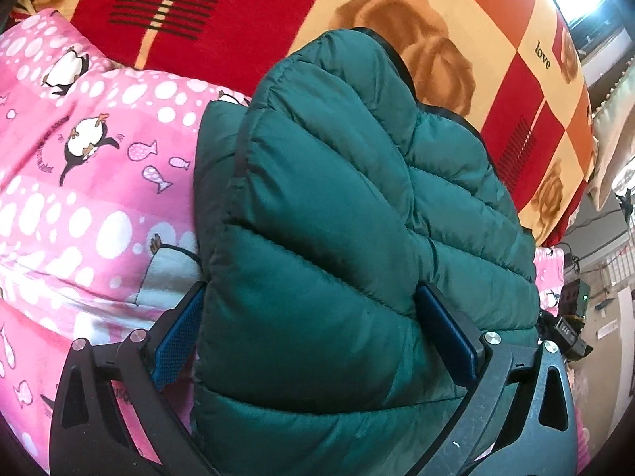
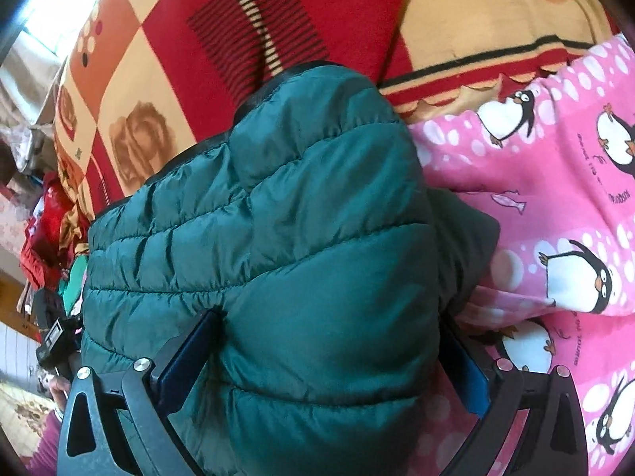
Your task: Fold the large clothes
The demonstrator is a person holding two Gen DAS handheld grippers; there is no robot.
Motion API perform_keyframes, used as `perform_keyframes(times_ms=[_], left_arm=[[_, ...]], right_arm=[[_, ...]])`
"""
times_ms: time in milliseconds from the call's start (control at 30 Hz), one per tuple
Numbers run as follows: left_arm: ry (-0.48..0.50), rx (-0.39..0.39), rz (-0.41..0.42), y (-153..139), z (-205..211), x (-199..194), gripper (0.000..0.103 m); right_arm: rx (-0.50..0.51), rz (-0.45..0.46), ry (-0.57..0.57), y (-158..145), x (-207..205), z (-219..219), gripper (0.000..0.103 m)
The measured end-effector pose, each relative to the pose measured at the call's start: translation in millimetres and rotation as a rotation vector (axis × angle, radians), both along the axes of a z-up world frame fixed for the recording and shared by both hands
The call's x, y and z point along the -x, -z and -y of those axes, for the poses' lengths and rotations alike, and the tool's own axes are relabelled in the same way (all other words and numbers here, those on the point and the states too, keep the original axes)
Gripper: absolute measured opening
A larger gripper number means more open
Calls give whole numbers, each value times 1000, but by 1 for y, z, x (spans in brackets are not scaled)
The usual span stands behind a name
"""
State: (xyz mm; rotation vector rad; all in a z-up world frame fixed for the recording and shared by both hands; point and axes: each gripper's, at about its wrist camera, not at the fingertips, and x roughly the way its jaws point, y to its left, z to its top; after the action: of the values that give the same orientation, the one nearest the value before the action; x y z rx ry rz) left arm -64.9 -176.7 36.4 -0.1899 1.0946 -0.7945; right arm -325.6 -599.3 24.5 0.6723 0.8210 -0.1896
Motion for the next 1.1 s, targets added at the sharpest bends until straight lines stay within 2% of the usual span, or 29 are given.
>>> perform_keyframes(times_ms=[67,133,200,333,567,800,900,1033,1100], left_arm=[[19,20,25,-6,0,6,78],[31,14,68,-13,1,13,67],[32,32,81,-19,-2,16,55],[35,60,78,-30,-12,18,45],[79,73,123,-63,-25,46,38],[124,88,93,-80,-62,79,36],[140,82,77,-83,-81,94,37],[137,45,46,-71,-97,108,37],[118,-10,51,-60,-96,110,48]], right_arm=[[26,29,-8,-5,2,-7,94],[53,61,-21,-13,6,-15,70],[85,74,-23,-22,8,-22,57],[93,115,-13,-39,18,-28,41],[82,196,-10,-70,49,-45,33],[56,221,-44,-90,97,-81,31],[20,213,-65,-89,117,-96,31],[-32,190,-54,-75,136,-105,31],[-59,166,-18,-63,139,-104,32]])
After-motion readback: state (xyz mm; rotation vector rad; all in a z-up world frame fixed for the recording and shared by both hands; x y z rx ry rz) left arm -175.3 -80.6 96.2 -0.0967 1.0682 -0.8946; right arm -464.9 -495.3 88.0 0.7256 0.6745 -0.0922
